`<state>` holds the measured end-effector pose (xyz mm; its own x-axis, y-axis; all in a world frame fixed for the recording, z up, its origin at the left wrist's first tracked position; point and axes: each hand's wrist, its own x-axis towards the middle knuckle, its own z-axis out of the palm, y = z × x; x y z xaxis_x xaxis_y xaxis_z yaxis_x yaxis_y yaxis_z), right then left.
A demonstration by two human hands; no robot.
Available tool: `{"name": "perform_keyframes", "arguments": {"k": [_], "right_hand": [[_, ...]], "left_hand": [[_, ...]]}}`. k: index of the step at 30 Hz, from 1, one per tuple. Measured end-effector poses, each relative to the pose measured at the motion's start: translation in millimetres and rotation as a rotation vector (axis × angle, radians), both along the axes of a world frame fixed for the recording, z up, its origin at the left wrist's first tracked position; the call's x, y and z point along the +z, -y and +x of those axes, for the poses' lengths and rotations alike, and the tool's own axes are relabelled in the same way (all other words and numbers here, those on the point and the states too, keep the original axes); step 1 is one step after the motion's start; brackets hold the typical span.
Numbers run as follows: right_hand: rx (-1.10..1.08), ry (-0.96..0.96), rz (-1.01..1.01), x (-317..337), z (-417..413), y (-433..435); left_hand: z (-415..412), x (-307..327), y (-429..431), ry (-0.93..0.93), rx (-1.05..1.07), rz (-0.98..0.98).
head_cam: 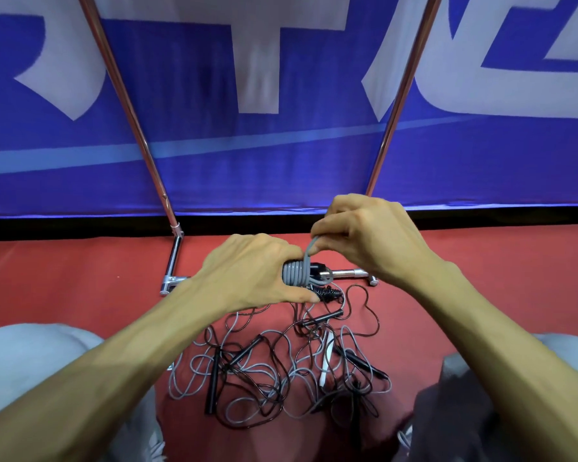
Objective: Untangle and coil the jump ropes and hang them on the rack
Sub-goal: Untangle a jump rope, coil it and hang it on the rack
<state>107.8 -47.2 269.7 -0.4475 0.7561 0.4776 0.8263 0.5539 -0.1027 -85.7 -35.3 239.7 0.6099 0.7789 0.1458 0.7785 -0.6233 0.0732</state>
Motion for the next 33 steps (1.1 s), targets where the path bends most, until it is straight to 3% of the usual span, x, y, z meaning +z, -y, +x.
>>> {"name": "perform_keyframes", "arguments": {"k": [8, 14, 18, 25, 28, 33], "right_hand": [[0.017, -0.103, -0.221, -8, 15, -15], [0.063, -0.185, -0.364, -17, 7, -19], [0.048, -0.233, -0.502, -20, -4, -15], [0.029, -0.308, -0.569, -14, -6, -9], [0.033, -0.465, -0.592, -13, -9, -6], [0.077, -1.021, -0.615, -5, -17, 6]], "left_hand": [[0, 3, 4, 0.195, -0.034, -0.006], [-4, 5, 2, 0.617, 0.045, -0.110], [-8, 11, -3, 0.786, 0.110, -0.225], [-9, 6, -7, 0.732, 0.177, -0.175], [-8, 6, -8, 0.756, 0.208, -0.194], [-8, 18, -5, 0.940, 0.250, -0.334]]}}
